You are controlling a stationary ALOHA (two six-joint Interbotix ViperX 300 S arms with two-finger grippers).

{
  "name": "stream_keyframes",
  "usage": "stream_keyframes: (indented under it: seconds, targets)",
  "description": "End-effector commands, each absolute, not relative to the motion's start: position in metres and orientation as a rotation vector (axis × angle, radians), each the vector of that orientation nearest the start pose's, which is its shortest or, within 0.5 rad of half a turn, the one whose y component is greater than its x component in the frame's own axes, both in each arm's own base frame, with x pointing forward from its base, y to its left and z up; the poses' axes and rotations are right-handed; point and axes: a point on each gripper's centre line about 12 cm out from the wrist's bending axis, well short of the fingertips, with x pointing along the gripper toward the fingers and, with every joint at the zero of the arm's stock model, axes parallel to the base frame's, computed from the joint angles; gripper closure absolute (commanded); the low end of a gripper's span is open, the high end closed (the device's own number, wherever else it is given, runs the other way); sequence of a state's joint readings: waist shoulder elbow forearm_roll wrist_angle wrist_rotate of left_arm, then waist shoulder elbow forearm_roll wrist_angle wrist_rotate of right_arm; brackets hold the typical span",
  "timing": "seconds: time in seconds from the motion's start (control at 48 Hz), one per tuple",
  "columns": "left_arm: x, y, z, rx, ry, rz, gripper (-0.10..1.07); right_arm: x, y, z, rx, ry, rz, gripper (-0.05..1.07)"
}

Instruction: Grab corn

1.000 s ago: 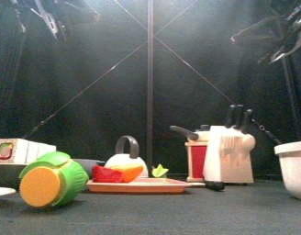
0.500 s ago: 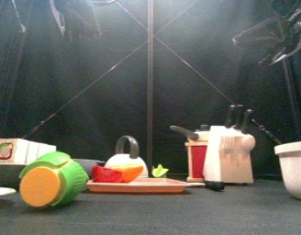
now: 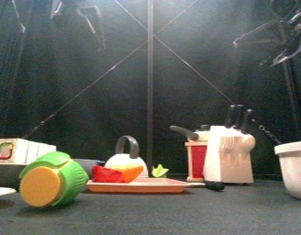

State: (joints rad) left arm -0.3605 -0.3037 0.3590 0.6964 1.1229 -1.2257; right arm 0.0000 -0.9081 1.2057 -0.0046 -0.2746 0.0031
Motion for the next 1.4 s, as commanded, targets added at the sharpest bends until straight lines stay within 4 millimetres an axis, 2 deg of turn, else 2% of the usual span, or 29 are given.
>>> stream_keyframes:
  seconds: [0.0, 0.125, 0.208, 0.333, 0.583, 0.688, 1.042, 1.188, 1.375]
  targets:
    - [0.331, -0.065, 0.327, -0.336, 0.719, 0.618, 0.93, 0.207, 0.000, 0.272, -0.001, 0.014, -0.002, 0.99]
    - [0.344, -0.082, 0.302, -0.361, 0.776, 0.642, 0.87, 0.207, 0.000, 0.272, -0.001, 0.012, -0.002, 0.99]
    - [0.352, -0.091, 0.294, -0.397, 0.817, 0.643, 0.79, 0.207, 0.000, 0.272, -0.003, 0.014, -0.002, 0.99]
    - [0.362, -0.104, 0.284, -0.450, 0.876, 0.639, 0.59, 0.207, 0.000, 0.271, -0.003, 0.015, -0.002, 0.99]
    - [0.368, -0.128, 0.238, -0.589, 1.075, 0.681, 0.09, 0.207, 0.000, 0.270, -0.004, 0.029, -0.002, 0.99]
    - [0.370, -0.137, 0.229, -0.654, 1.127, 0.695, -0.06, 0.207, -0.001, 0.269, -0.003, 0.038, -0.002, 0.99]
    - [0.393, -0.157, 0.199, -0.745, 1.139, 0.712, -0.06, 0.207, 0.000, 0.269, -0.016, 0.038, 0.001, 0.99]
    - [0.390, -0.160, 0.190, -0.759, 1.177, 0.721, -0.06, 0.207, 0.000, 0.269, -0.030, 0.038, 0.005, 0.99]
    - [0.379, -0.156, 0.177, -0.731, 1.198, 0.721, -0.06, 0.207, 0.000, 0.269, -0.035, 0.040, 0.007, 0.99]
